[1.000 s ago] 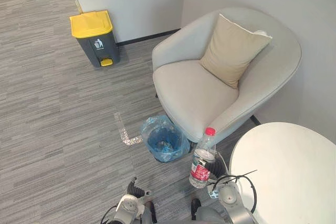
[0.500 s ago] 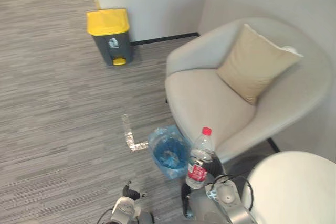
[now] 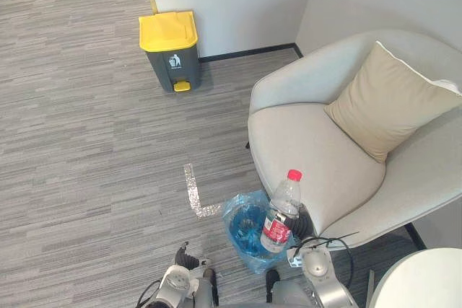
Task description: Gather rubbish on tea table into small bin, then transfer packed bag to large trash can.
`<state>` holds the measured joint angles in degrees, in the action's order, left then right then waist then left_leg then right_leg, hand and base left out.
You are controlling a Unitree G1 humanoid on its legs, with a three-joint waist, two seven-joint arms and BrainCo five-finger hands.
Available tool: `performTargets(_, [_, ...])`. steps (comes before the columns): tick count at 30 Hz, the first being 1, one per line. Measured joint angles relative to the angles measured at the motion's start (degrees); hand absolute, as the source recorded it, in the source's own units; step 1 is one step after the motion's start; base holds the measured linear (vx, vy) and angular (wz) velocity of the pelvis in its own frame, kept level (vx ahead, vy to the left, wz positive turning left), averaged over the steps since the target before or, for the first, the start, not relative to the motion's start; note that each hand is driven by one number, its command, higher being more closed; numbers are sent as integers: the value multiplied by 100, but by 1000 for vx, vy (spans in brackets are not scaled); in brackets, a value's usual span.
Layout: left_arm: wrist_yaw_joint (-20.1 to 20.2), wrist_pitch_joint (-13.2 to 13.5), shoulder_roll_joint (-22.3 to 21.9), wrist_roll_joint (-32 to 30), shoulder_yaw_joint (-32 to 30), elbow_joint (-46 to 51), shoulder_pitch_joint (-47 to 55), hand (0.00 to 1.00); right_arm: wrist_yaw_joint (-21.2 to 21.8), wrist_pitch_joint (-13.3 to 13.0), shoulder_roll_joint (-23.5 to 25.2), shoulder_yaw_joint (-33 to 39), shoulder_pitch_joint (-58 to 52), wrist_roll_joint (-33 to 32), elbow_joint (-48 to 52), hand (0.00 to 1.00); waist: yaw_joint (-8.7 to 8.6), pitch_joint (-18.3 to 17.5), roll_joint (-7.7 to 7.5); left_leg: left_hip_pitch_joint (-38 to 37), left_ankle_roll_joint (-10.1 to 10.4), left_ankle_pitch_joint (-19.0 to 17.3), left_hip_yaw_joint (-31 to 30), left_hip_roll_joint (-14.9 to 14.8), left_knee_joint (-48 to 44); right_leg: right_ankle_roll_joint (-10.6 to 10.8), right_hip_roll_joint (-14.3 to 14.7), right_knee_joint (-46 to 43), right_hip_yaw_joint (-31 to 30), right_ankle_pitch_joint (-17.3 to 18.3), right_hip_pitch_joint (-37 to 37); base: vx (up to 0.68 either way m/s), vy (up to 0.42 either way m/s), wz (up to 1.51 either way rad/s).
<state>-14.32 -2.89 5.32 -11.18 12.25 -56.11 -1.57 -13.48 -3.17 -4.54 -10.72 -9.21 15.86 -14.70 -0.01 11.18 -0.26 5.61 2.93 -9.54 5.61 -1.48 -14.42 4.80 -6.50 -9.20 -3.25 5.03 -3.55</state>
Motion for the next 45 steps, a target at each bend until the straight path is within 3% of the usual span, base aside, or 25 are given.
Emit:
performTargets(5, [-22,3,46,14,-13,-70,-133,0,-78,-7,-27,-141,478,211,-489,100,-44,98,24,458,-99,-126,299,-80,-373,113,73,-51,-306,-71,-494,-69,13,-40])
performTargets(7, [-75,25,44,68,-133,-48,-336,0,-162,-7,-98,-191,741,220,-506,100,-64,412,81,879,-120,-283,331,-216,-892,114,195,-345,-401,-76,-860,-180,-14,-24])
performTargets(11, [-365,103,-82,467,-576,178,-767,0,-432,-4,-167,-376,1297,226,-413,100,-2,969,99,2074,-198,-503,495,-460,-1904,175,359,-1409,-572,24,-2192,-247,9,-28])
performTargets(14, [-515,137,-259,607,-907,434,-936,0,-535,43,-172,-437,1568,225,-251,100,20,1052,145,2924,-226,-664,565,-531,-2481,226,387,-2013,-627,116,-3113,-218,21,-18])
performTargets(16, [-633,149,-297,683,-1125,602,-1148,0,-585,80,-179,-473,1838,225,-72,100,38,1290,178,3314,-270,-718,589,-606,-2774,231,399,-2243,-632,135,-3502,-220,6,-12])
performTargets(23, [-1006,315,-478,917,-1579,1120,-1663,0,-976,227,-358,-437,2875,221,143,100,241,1390,164,4871,-281,-502,482,-692,-3094,241,294,-2551,-334,-19,-4973,-117,-29,9])
performTargets(28, [-1186,502,-448,1033,-1802,1490,-2191,0,-1254,333,-538,-275,4127,211,-219,100,406,1718,144,5696,-316,-291,296,-676,-3245,149,226,-2951,-120,-27,-5764,2,-10,21])
performTargets(39, [-1193,735,-296,1262,-1802,1687,-2450,0,-1479,357,-1024,26,5430,151,-1015,100,651,1908,153,6300,-287,-216,127,-474,-3253,133,6,-3320,96,216,-6416,37,8,15])
performTargets(40, [-1186,751,-255,1313,-1810,1613,-2439,0,-1489,356,-1029,68,5485,150,-1084,0,656,1908,153,6336,-288,-215,127,-466,-3250,133,-6,-3328,102,220,-6451,37,9,8])
performTargets(45, [-1163,769,-264,1510,-1796,1613,-2440,0,-1496,358,-1138,160,5577,147,-1420,0,663,1908,153,6370,-291,-207,101,-408,-3241,121,-66,-3363,136,265,-6477,20,7,7])
